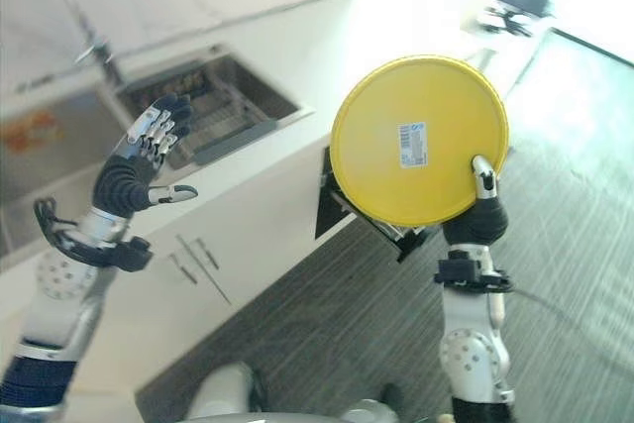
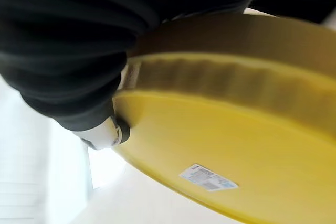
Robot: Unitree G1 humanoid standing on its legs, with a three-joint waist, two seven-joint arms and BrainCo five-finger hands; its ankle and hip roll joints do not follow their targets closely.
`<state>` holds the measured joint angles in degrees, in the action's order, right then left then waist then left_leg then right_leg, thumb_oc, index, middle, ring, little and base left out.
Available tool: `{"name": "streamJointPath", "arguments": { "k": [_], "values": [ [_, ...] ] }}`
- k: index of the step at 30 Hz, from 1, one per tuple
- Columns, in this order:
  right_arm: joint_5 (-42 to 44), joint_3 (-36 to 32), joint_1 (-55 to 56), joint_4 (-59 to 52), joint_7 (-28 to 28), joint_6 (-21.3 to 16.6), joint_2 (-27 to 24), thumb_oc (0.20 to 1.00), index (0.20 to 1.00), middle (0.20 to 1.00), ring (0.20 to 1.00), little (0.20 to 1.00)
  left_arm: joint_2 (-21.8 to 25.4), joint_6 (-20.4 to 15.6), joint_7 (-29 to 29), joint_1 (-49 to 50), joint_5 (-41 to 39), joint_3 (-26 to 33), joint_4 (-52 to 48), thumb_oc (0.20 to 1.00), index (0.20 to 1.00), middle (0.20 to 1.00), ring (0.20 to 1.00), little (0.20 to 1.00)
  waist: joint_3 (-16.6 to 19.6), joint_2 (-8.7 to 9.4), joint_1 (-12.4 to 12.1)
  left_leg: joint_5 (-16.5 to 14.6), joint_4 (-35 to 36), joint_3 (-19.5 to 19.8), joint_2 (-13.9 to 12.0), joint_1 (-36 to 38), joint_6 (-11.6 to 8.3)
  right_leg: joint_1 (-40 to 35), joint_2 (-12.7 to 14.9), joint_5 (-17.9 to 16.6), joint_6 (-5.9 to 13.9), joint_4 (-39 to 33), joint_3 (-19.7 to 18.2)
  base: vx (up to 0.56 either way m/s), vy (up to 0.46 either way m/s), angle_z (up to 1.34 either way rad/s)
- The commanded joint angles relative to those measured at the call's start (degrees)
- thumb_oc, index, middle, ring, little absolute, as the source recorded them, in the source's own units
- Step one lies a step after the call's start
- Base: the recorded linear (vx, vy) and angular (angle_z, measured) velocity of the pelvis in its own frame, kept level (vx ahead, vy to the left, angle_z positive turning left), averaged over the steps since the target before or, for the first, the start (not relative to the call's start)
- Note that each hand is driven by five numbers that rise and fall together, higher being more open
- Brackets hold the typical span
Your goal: Place the dishes in the dishwasher.
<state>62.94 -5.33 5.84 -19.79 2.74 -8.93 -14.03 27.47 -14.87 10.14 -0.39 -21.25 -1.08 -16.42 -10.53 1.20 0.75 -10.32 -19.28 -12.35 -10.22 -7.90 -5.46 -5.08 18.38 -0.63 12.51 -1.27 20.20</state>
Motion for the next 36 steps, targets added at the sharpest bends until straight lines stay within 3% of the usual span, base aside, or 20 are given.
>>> {"name": "streamJointPath", "arguments": {
  "k": [1, 4, 7, 8, 9, 11, 12, 14, 15, 18, 21, 24, 26, 28, 29, 31, 33, 35, 36],
  "values": [
    [-0.43, -1.63, -6.58, -3.51, 1.79, -2.88, -1.28, 0.2, 0.2, 0.2, 0.2, 0.2, 1.27, -2.25, -0.63, -1.1, 0.88, -0.21, -6.15, 1.0, 1.0, 1.0, 1.0, 1.0, 2.54, 0.4, 0.21, 9.77, 24.28, -4.59, -2.25, 15.8, -0.61, -1.96, -4.56, -1.77, -0.5, -2.93, -1.45, 0.02, -0.644, -0.36],
    [0.55, -1.67, -6.73, -3.2, 1.8, -0.77, -2.71, 0.2, 0.2, 0.2, 0.2, 0.2, 0.51, -2.97, -1.12, -1.19, 1.52, -1.77, -5.86, 1.0, 1.0, 1.0, 1.0, 1.0, 1.99, 0.28, 1.41, 11.28, 21.31, -4.82, -4.93, 14.61, -1.82, -1.03, -8.47, -0.6, -3.45, -3.02, -4.33, 0.01, -0.423, 0.21],
    [-0.24, -1.73, -6.69, -3.12, 0.86, 0.59, -4.2, 0.2, 0.2, 0.2, 0.2, 0.2, 0.05, -3.78, -1.16, 0.23, 1.06, -1.9, -5.83, 1.0, 1.0, 1.0, 1.0, 1.0, 0.87, 1.05, 1.12, 7.73, 11.07, -1.1, -3.07, 10.92, -0.67, -0.69, -10.06, -0.53, -5.74, -2.88, -6.74, 0.07, -0.429, -0.31],
    [-1.49, -1.65, -6.02, -3.18, 1.05, 0.55, -4.25, 0.2, 0.2, 0.2, 0.2, 0.2, -0.38, -4.18, -0.24, 1.35, 0.76, -1.17, -5.65, 1.0, 1.0, 1.0, 1.0, 1.0, -0.12, 1.49, 0.06, 2.62, 5.89, 2.71, 2.24, 8.61, 1.63, -1.14, -10.49, -0.11, -6.29, -2.4, -7.88, 0.15, -0.315, -0.5],
    [-2.64, -0.89, -5.92, -3.72, 0.35, 0.13, -3.91, 0.2, 0.2, 0.2, 0.2, 0.2, -0.77, -4.43, 0.46, 2.95, 0.69, -0.19, -6.16, 1.0, 1.0, 1.0, 1.0, 1.0, -0.2, 0.93, -0.85, 2.6, 7.63, 4.25, 5.86, 8.24, 2.82, -0.73, -11.22, 0.14, -6.33, -1.77, -8.35, 0.3, -0.271, -0.22],
    [-5.26, 1.77, -5.95, -3.82, -1.29, -2.03, -1.79, 0.2, 0.2, 0.2, 0.2, 0.2, -1.19, -4.29, 0.95, 4.52, 1.96, 0.07, -6.1, 1.0, 1.0, 1.0, 1.0, 1.0, -0.22, -1.87, -2.76, 10.55, 20.17, 3.81, 7.59, 9.09, 2.18, -2.71, -14.49, 1.87, -6.17, -2.14, -8.01, 0.49, -0.099, -0.24],
    [-4.51, 2.62, -5.65, -3.98, -1.3, -3.14, -1.74, 0.2, 0.2, 0.2, 0.2, 0.2, -1.14, -3.88, 0.32, 3.22, 2.51, -1.1, -5.42, 1.0, 1.0, 1.0, 1.0, 1.0, -0.48, -2.91, -4.05, 15.98, 24.12, 0.39, 7.18, 4.65, 0.93, -6.44, -16.19, 3.76, -6.5, -3.24, -6.4, 0.51, 0.02, 0.16],
    [-3.89, 2.55, -6.07, -3.64, -0.84, -3.5, -2.67, 0.2, 0.2, 0.2, 0.2, 0.2, -0.9, -3.85, 0.54, 2.22, 1.69, -1.32, -4.94, 1.0, 1.0, 1.0, 1.0, 1.0, -0.57, -3.04, -5.11, 17.29, 24.2, -2.97, 7.71, 1.55, 1.18, -9.01, -16.94, 5.74, -6.96, -3.55, -5.03, 0.39, 0.107, 0.53],
    [-5.01, 3.19, -6.45, -3.38, -0.03, -3.52, -2.93, 0.2, 0.2, 0.2, 0.2, 0.2, -1.0, -4.19, 0.23, 2.32, 1.34, -1.25, -5.14, 1.0, 1.0, 1.0, 1.0, 1.0, 0.02, -2.81, -5.61, 16.44, 24.21, -4.08, 8.67, 1.67, 2.52, -9.76, -17.13, 6.69, -6.89, -3.46, -4.92, 0.38, 0.209, 0.38],
    [-5.18, 4.15, -5.78, -4.46, 2.28, -2.37, -3.19, 0.2, 0.2, 0.2, 0.2, 0.2, -0.29, -5.15, -1.89, 3.13, 1.85, -0.31, -5.85, 1.0, 1.0, 1.0, 1.0, 1.0, 0.88, -1.8, -6.71, 14.59, 24.05, -1.82, 10.05, 3.09, 5.12, -9.96, -15.98, 8.76, -5.89, 0.58, -5.71, 0.37, 0.215, -0.5],
    [-5.9, 4.23, -6.15, -3.79, 3.18, -3.45, -1.79, 0.2, 0.2, 0.2, 0.2, 0.2, -0.11, -5.72, -0.32, 2.04, 1.53, 0.1, -4.85, 1.0, 1.0, 1.0, 1.0, 1.0, 1.74, -0.31, -7.94, 13.02, 23.85, -0.47, 10.9, 5.05, 6.88, -8.08, -14.4, 9.45, -4.78, 8.24, -3.31, 0.31, 0.173, -0.47],
    [-5.68, 4.47, -7.28, -3.49, 2.94, -4.19, 0.07, 0.2, 0.2, 0.2, 0.2, 0.2, -0.34, -5.95, 1.17, 1.36, 1.77, 0.05, -4.04, 1.0, 1.0, 1.0, 1.0, 1.0, 2.29, 0.39, -8.66, 11.75, 23.61, 2.29, 12.87, 6.35, 8.68, -5.52, -13.66, 6.46, -3.56, 20.09, -3.74, 0.26, 0.226, 0.57],
    [-7.17, 5.07, -6.4, -4.45, 3.04, -5.13, 1.23, 0.2, 0.2, 0.2, 0.2, 0.2, -0.42, -6.52, 1.58, 1.13, 3.24, -0.72, -4.14, 1.0, 1.0, 1.0, 1.0, 1.0, 2.4, -0.12, -8.01, 10.68, 23.72, 4.13, 13.44, 7.9, 9.89, -1.1, -14.07, 1.77, -2.88, 33.01, -5.51, 0.26, 0.262, 0.76],
    [-6.89, 5.53, -6.44, -4.05, 3.5, -4.98, 1.11, 0.2, 0.2, 0.2, 0.2, 0.2, 0.2, -6.79, -0.13, 0.19, 5.86, -1.39, -4.32, 1.0, 1.0, 1.0, 1.0, 1.0, 2.08, -0.28, -7.03, 10.32, 23.78, 4.89, 12.78, 9.29, 9.13, 3.01, -11.9, 4.07, -4.06, 29.79, -5.06, 0.3, 0.018, 0.53],
    [-5.74, 4.79, -6.29, -3.38, 4.58, -5.13, 0.55, 0.2, 0.2, 0.2, 0.2, 0.2, 1.2, -6.31, -0.53, -1.36, 5.36, -1.27, -4.27, 1.0, 1.0, 1.0, 1.0, 1.0, 1.34, 0.18, -6.29, 9.95, 23.39, 6.12, 12.09, 10.29, 7.93, 2.67, -9.3, 3.99, -4.32, 18.97, -4.56, 0.24, -0.238, 0.34],
    [-4.47, 3.78, -5.49, -3.4, 5.84, -5.33, 0.0, 0.2, 0.2, 0.2, 0.2, 0.2, 1.49, -6.56, -0.82, -1.91, 5.99, -1.13, -4.24, 1.0, 1.0, 1.0, 1.0, 1.0, 0.56, 0.42, -4.98, 8.8, 23.32, 6.86, 10.7, 11.79, 6.8, 3.48, -6.4, 1.37, -3.59, 11.53, -5.23, 0.19, -0.268, 0.39],
    [-3.66, 3.38, -5.06, -4.06, 5.86, -5.26, -0.46, 0.2, 0.2, 0.2, 0.2, 0.2, 1.72, -6.7, -1.94, -2.16, 7.49, -1.86, -4.43, 1.0, 1.0, 1.0, 1.0, 1.0, 0.06, 0.92, -3.2, 7.42, 23.49, 8.0, 9.66, 13.13, 5.93, 5.09, -3.87, -3.59, -1.99, 6.72, -8.61, 0.16, -0.256, 0.6],
    [-4.91, 3.25, -5.0, -4.89, 4.32, -5.45, -0.72, 0.2, 0.2, 0.2, 0.2, 0.2, 1.81, -6.5, -2.4, -2.86, 8.26, -2.98, -4.7, 1.0, 1.0, 1.0, 1.0, 1.0, 0.02, 0.98, -1.59, 6.4, 23.67, 9.68, 8.95, 14.02, 5.77, 6.79, -3.52, -5.25, -1.07, 5.61, -13.24, 0.16, -0.238, 0.64],
    [-5.85, 3.09, -5.49, -5.07, 2.93, -5.65, -1.31, 0.2, 0.2, 0.2, 0.2, 0.2, 1.55, -6.07, -2.87, -3.17, 8.84, -3.73, -5.22, 1.0, 1.0, 1.0, 1.0, 1.0, 0.22, 1.37, -1.62, 5.95, 23.67, 10.21, 8.04, 14.17, 5.35, 6.0, -3.39, -4.83, -0.71, 4.58, -12.52, 0.1, -0.249, 0.58]
  ]
}}
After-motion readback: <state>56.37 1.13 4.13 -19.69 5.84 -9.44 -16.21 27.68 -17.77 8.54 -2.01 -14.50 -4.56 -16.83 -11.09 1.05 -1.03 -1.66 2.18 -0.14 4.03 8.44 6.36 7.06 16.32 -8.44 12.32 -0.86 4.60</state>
